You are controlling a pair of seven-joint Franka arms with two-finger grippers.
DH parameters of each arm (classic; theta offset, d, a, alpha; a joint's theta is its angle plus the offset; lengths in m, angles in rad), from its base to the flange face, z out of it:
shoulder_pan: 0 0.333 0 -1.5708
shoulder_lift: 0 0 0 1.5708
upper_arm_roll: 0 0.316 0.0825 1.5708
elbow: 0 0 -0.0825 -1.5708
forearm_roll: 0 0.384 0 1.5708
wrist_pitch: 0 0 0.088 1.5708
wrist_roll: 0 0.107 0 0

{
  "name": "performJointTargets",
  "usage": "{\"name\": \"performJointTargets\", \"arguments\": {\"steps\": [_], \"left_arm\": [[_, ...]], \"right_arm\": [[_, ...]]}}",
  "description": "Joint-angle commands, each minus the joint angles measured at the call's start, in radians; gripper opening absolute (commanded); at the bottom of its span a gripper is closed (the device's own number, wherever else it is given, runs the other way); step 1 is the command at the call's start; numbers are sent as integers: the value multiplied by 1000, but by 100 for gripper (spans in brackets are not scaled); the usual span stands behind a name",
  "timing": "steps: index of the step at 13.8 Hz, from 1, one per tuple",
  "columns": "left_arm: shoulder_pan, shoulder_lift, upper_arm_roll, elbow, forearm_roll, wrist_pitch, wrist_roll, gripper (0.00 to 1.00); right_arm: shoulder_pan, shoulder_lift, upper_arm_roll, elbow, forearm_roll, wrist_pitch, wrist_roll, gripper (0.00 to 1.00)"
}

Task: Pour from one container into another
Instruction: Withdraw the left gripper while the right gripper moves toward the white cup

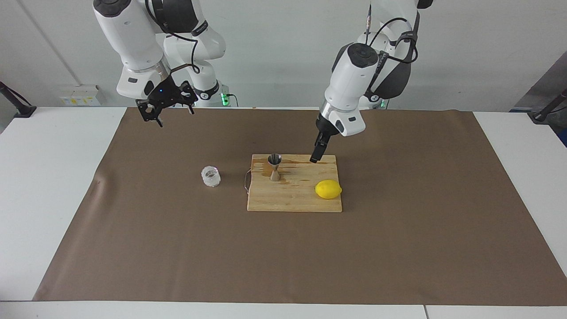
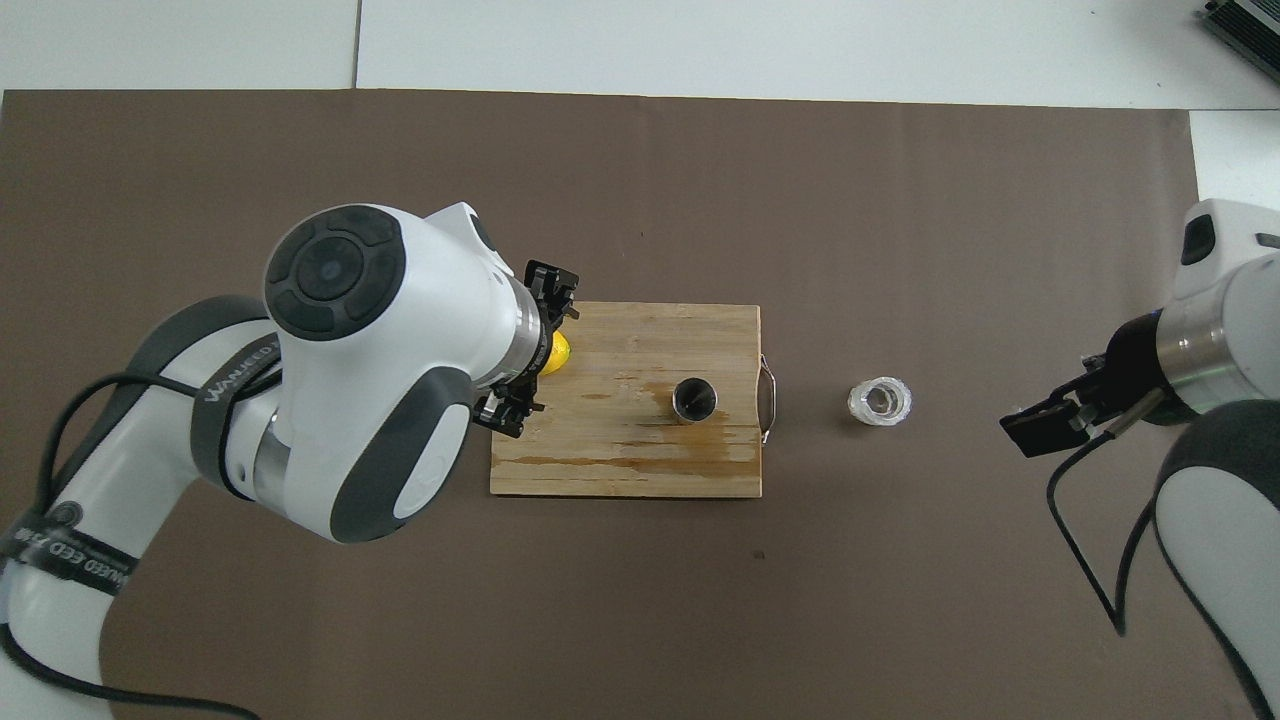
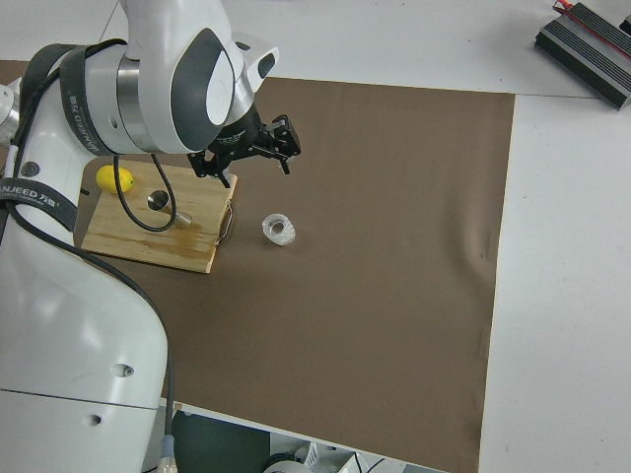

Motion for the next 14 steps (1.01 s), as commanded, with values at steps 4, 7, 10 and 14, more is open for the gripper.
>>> {"name": "performJointTargets", "arguments": {"steps": [4, 7, 10, 14], "left_arm": [[188, -114, -8, -31, 13, -134, 538, 100], [277, -125, -7, -31, 13, -185, 851, 100], [352, -137, -5, -30, 36, -229, 1137, 100], [389, -152, -5, -17, 131, -257, 1419, 100]], "right_arm": [[-67, -73, -1, -229, 138, 184, -459, 100], [-78, -67, -1, -308, 175, 292, -643, 100], [-80, -27, -1, -363, 235, 381, -769, 100], [-110, 92, -1, -392, 342, 499, -967, 100]]}}
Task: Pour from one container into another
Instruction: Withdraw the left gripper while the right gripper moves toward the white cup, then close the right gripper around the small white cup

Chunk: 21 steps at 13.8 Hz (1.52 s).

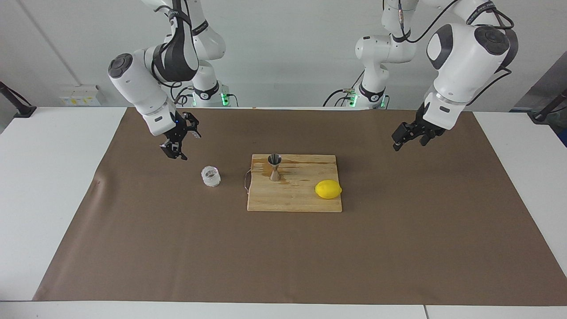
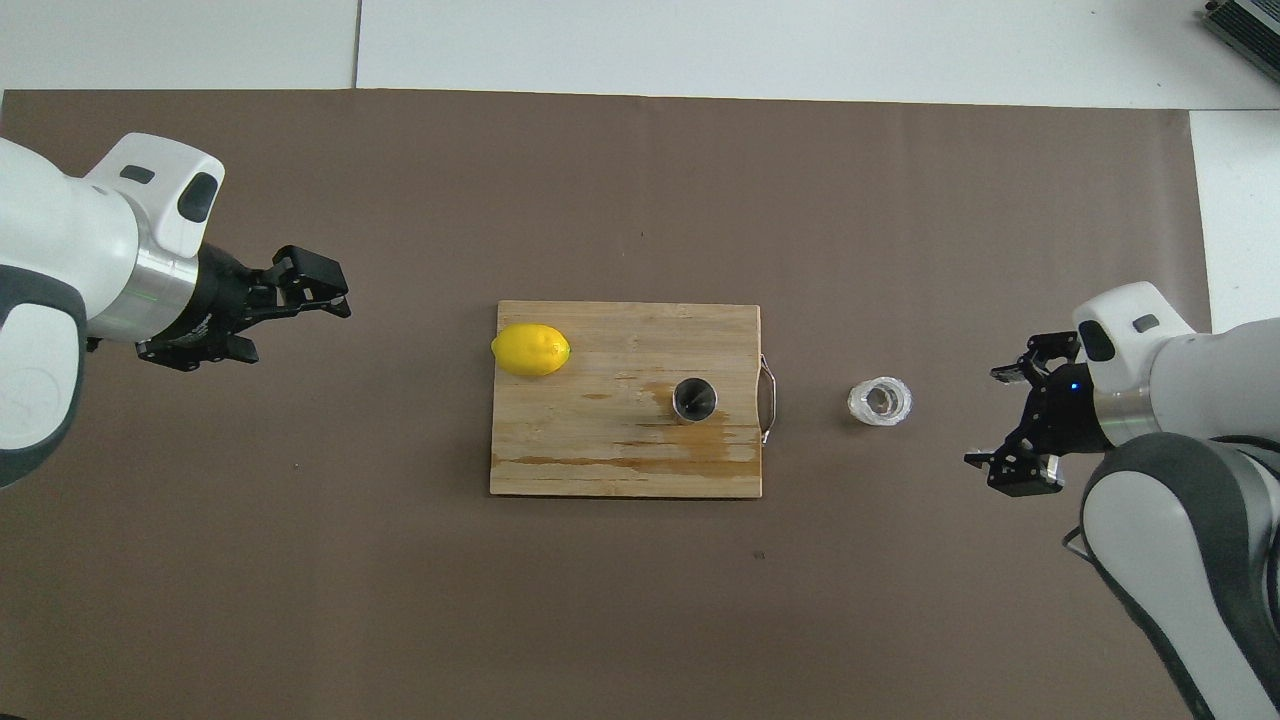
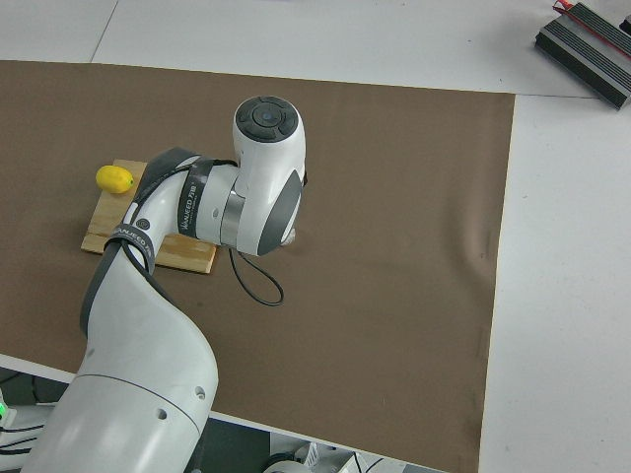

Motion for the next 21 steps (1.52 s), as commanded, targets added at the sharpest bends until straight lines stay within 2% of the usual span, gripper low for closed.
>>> {"name": "performJointTargets", "arguments": {"steps": [1, 4, 9, 11, 14, 19, 21], "left_arm": [[28, -33, -11, -10, 37, -36, 150, 100], [52, -46, -11, 28, 54, -105, 277, 100], [78, -46, -5, 159, 97, -280, 372, 100], [77, -52, -6, 156, 93, -272, 366, 100], [68, -69, -6, 131, 93, -272, 357, 100], [80, -69, 0, 183, 42, -298, 334, 100], [84, -69, 2, 188, 24, -300, 290, 100]], "right_arm": [[-29, 73, 9, -10, 61, 80, -132, 100], [-27, 130, 11, -15, 74, 155, -178, 100], [-12, 190, 11, -21, 136, 206, -238, 100], [-10, 200, 14, -33, 140, 227, -265, 100], [5, 226, 14, -36, 218, 231, -333, 100], [34, 249, 14, -45, 263, 267, -387, 100], [36, 265, 14, -53, 321, 272, -455, 100]]}}
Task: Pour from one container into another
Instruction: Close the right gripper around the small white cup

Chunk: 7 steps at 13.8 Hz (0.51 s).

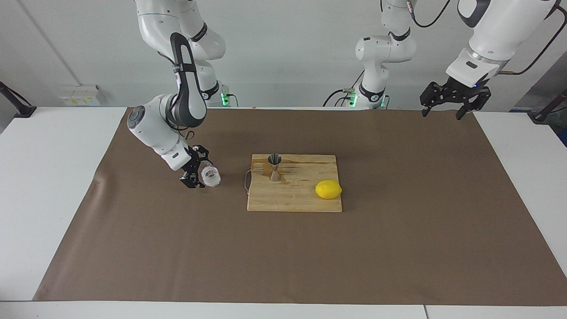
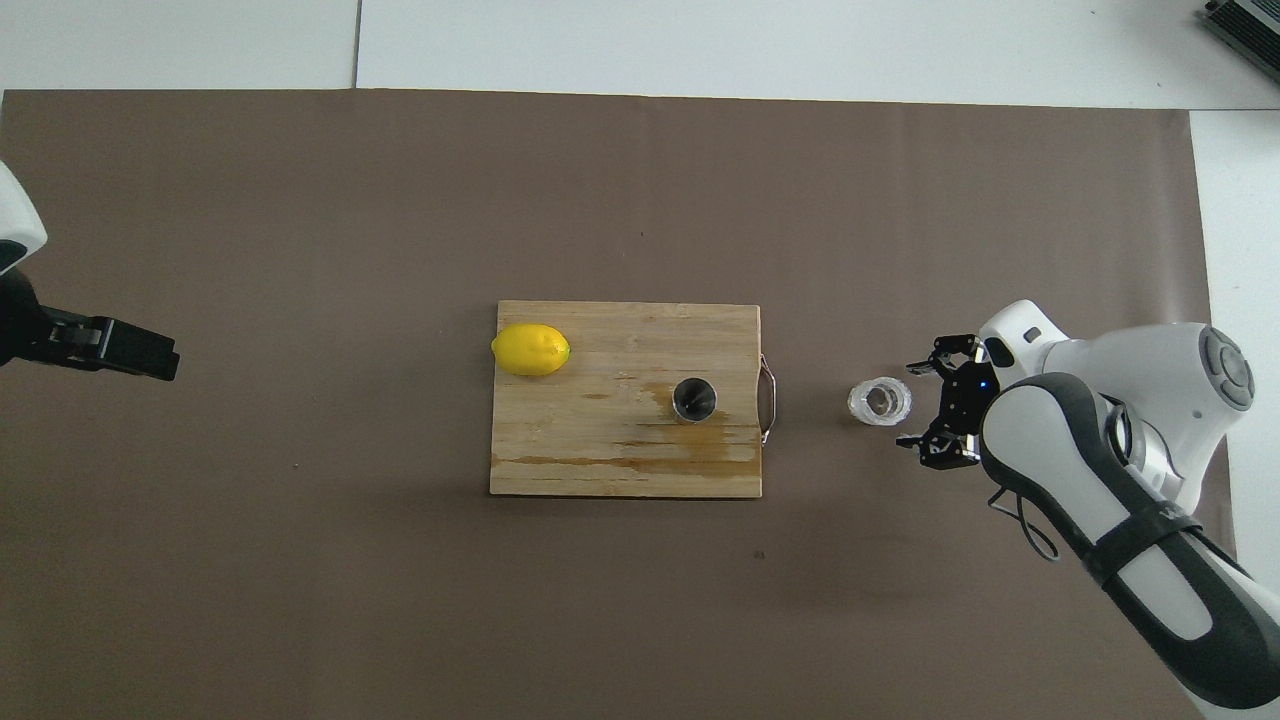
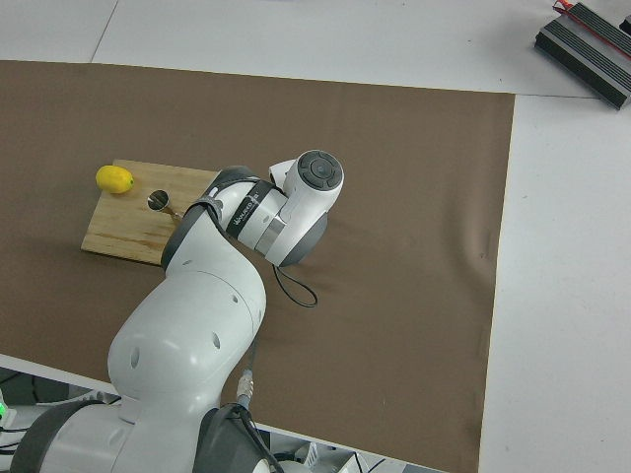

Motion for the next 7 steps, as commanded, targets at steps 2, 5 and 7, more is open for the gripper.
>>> {"name": "performJointTargets", "arguments": {"steps": [2, 5, 7], "left_arm": [[12, -8, -4, 18, -23, -33, -34, 100], [13, -34, -5, 12, -21, -25, -33, 100], [10, -39, -8, 7, -17, -31, -28, 100]], "right_arm": [[-3, 17, 1, -20, 90, 25, -109, 100], [-2, 17, 1, -20, 90, 28, -112, 100], [1, 17, 2, -26, 90, 47, -120, 100]]}}
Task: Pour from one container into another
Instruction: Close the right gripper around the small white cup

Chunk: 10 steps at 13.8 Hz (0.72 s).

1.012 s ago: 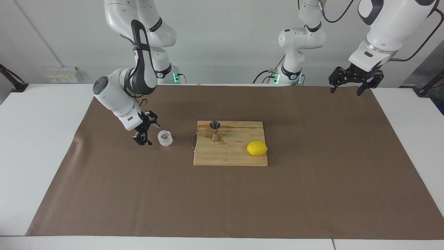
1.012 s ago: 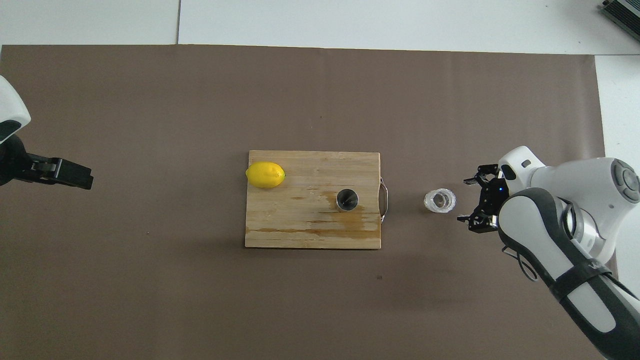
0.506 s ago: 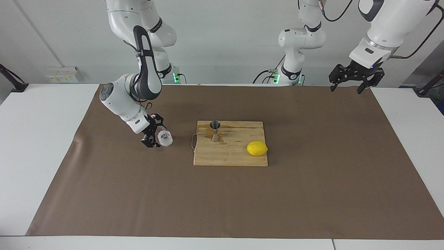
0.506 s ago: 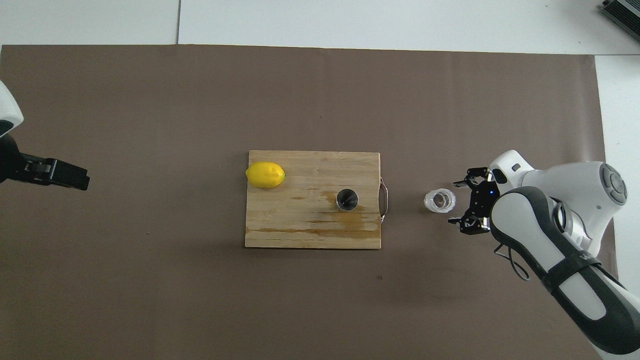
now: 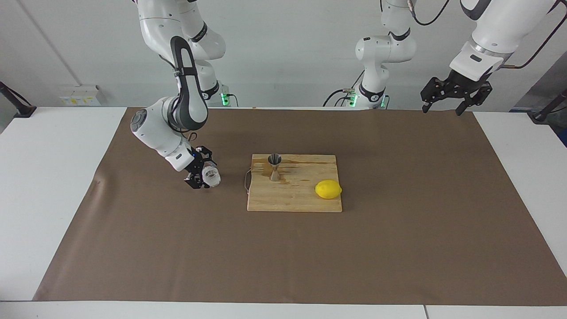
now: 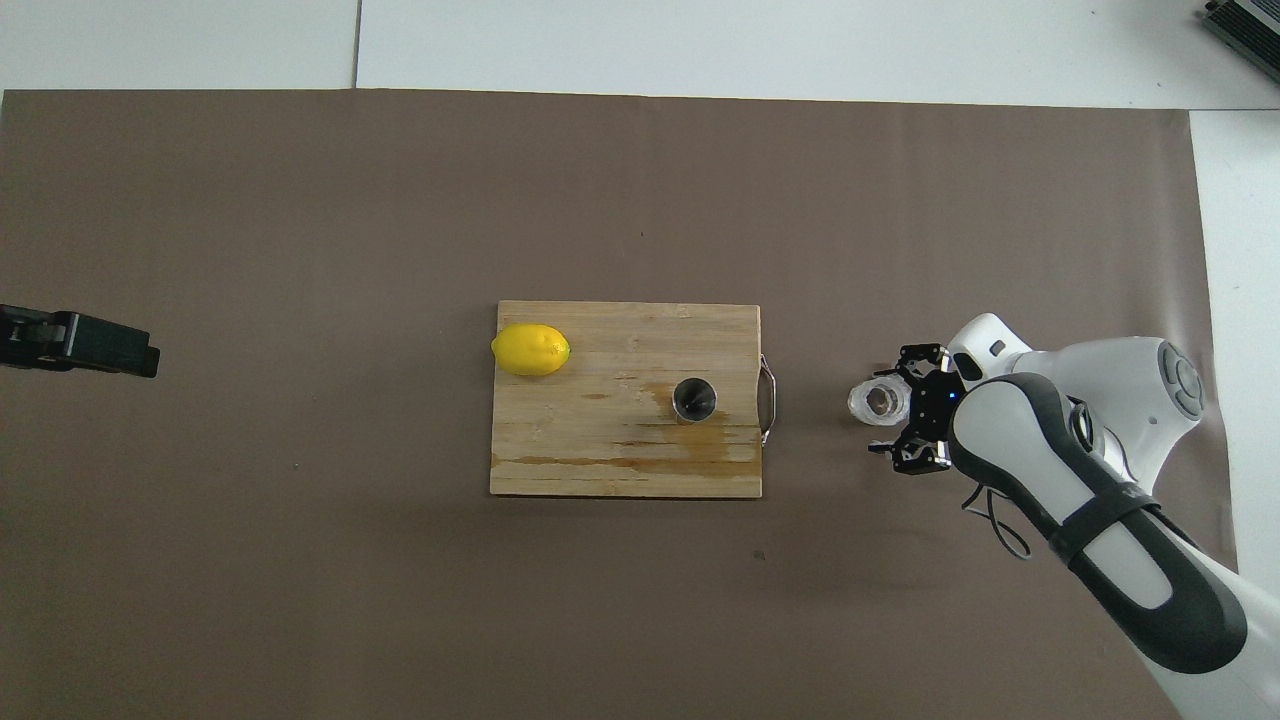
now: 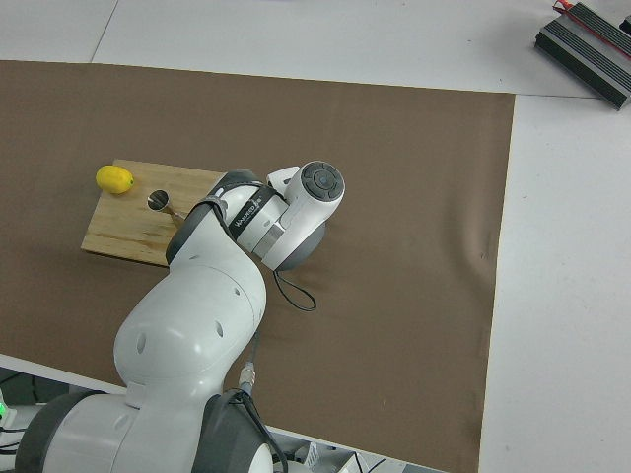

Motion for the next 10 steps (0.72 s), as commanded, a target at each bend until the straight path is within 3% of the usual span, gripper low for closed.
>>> {"name": "performJointTargets", "arguments": {"steps": [1, 2, 4, 10], "left_arm": [[10, -21, -8, 2, -6, -30, -5, 100], [10, -21, -7, 2, -6, -39, -4, 100], [10, -24, -7, 1, -5, -50, -4, 100], [13, -37, -7, -52, 11, -33, -2, 100]], "right_arm": [[1, -1, 4, -16, 30, 33, -39, 100], [1, -2, 4, -16, 30, 33, -39, 100], [1, -2, 4, -16, 32, 33, -39, 85], [18, -1, 4, -16, 32, 35, -39, 79]]}}
